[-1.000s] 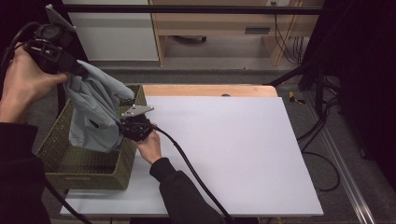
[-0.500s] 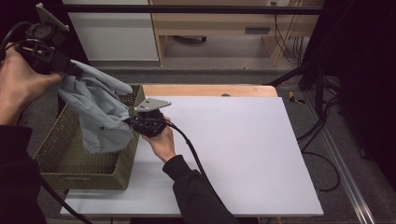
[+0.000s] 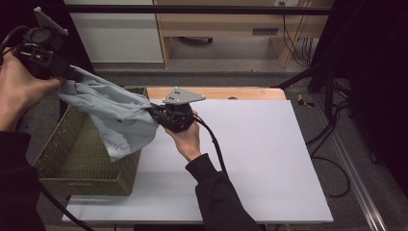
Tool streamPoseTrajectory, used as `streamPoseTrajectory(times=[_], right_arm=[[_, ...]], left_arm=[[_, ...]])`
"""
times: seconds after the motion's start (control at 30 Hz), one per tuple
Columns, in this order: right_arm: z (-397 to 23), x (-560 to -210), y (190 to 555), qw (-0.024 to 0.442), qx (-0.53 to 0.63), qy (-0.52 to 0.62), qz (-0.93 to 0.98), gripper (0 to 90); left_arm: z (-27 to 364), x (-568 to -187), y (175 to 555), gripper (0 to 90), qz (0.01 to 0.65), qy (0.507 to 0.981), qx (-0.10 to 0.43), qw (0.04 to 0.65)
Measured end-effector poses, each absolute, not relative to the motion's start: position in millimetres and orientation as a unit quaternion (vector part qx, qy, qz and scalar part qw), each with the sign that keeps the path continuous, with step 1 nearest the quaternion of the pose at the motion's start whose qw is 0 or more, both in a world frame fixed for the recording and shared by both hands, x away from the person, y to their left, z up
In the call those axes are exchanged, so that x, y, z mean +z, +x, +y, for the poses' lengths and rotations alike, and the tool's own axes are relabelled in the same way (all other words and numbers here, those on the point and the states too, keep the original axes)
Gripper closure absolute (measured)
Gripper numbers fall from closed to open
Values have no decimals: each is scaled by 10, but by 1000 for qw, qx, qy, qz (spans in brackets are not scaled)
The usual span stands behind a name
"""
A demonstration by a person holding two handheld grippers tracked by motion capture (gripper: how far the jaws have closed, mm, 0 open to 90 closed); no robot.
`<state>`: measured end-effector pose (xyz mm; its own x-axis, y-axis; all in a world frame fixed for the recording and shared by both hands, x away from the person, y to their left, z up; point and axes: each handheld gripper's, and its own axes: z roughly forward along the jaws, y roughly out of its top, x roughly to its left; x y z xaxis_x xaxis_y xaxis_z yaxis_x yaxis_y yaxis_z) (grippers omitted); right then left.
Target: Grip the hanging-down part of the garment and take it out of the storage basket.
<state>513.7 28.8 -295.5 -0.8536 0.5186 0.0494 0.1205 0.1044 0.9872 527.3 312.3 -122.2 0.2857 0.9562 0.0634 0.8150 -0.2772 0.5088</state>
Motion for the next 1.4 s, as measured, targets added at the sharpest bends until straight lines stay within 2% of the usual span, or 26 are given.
streamPoseTrajectory(times=[0.37,0.5,0.67,1.1,1.2,1.23,1.33,1.4], right_arm=[[12,-2602,5046,201,650,217,701,872],[-18,-2585,5024,211,639,216,708,871],[-20,-2751,5043,197,626,219,722,866],[216,-3509,5115,141,589,246,757,846],[268,-3610,5129,126,589,246,760,767],[271,-3635,5112,124,587,247,761,675],[242,-3630,5097,126,587,239,764,633],[178,-3612,5065,132,599,234,755,566]], left_arm=[[3054,-1245,5280,826,558,786,174,199],[3026,-1250,5280,826,557,788,173,198],[2998,-1255,5282,827,555,789,174,197],[2877,-1277,5294,826,544,799,173,191],[2869,-1299,5303,827,545,798,174,189],[2871,-1303,5304,827,545,798,174,189],[2882,-1305,5311,827,547,797,171,188],[2884,-1304,5314,826,547,798,170,187]])
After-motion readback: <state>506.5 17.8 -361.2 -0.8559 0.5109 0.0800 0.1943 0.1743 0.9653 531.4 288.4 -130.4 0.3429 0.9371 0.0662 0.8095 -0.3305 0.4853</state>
